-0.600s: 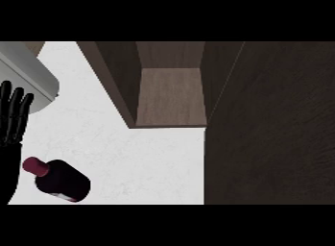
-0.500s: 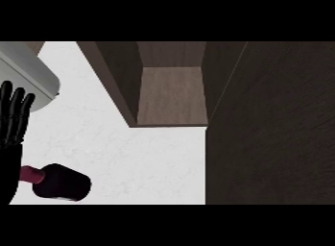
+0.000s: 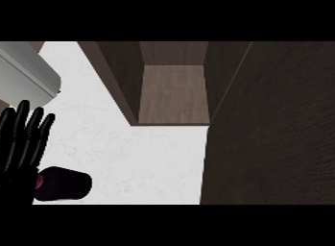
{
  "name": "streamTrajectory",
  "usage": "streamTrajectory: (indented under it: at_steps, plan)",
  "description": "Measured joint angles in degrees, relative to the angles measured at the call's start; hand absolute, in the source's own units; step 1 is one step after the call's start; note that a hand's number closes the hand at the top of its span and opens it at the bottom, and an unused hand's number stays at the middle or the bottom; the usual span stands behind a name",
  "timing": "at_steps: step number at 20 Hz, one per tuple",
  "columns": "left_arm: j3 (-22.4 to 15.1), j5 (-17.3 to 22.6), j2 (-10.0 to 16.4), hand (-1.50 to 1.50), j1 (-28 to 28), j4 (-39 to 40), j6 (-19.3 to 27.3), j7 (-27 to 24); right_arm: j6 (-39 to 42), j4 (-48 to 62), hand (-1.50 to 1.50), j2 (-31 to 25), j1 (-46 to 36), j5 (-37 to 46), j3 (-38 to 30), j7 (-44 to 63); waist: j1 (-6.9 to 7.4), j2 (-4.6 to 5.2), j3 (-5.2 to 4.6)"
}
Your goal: Pick up the wine, place it into the cabinet and close the cabinet
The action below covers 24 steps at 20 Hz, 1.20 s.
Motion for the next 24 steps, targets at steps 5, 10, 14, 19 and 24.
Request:
streamTrajectory:
  at_steps: [5, 10, 14, 19, 24]
  plan:
    - [-7.68, -2.61, -1.15, -1.50, 1.34, -5.72, 5.43, 5.80, 0.23, -4.97, -1.50, -0.51, -1.09, -2.69, 1.04, 6.99, 0.11, 0.11, 0.02]
    - [-15.24, -8.29, -1.50, -1.50, 0.33, -9.40, 10.89, 10.69, -0.73, -8.03, -1.50, -0.79, -3.46, -4.10, 0.13, 12.77, 0.12, 0.16, 0.02]
    - [-20.79, -12.64, -1.62, -1.50, -2.90, -9.76, 15.53, 14.91, -1.05, -8.51, -1.50, -0.64, -4.74, -4.11, 0.43, 15.09, 0.05, 0.17, 0.04]
    - [-25.38, -16.05, -1.67, -1.50, -7.55, -8.44, 21.36, 19.58, -2.39, -9.39, -1.50, -0.62, -7.36, -3.07, -0.07, 18.47, 0.04, 0.15, 0.04]
    - [-26.35, -17.70, -1.67, -1.50, -10.61, -8.31, 24.47, 24.19, -3.01, -9.18, -1.50, 0.00, -8.92, -2.66, 0.04, 19.95, 0.15, 0.13, 0.06]
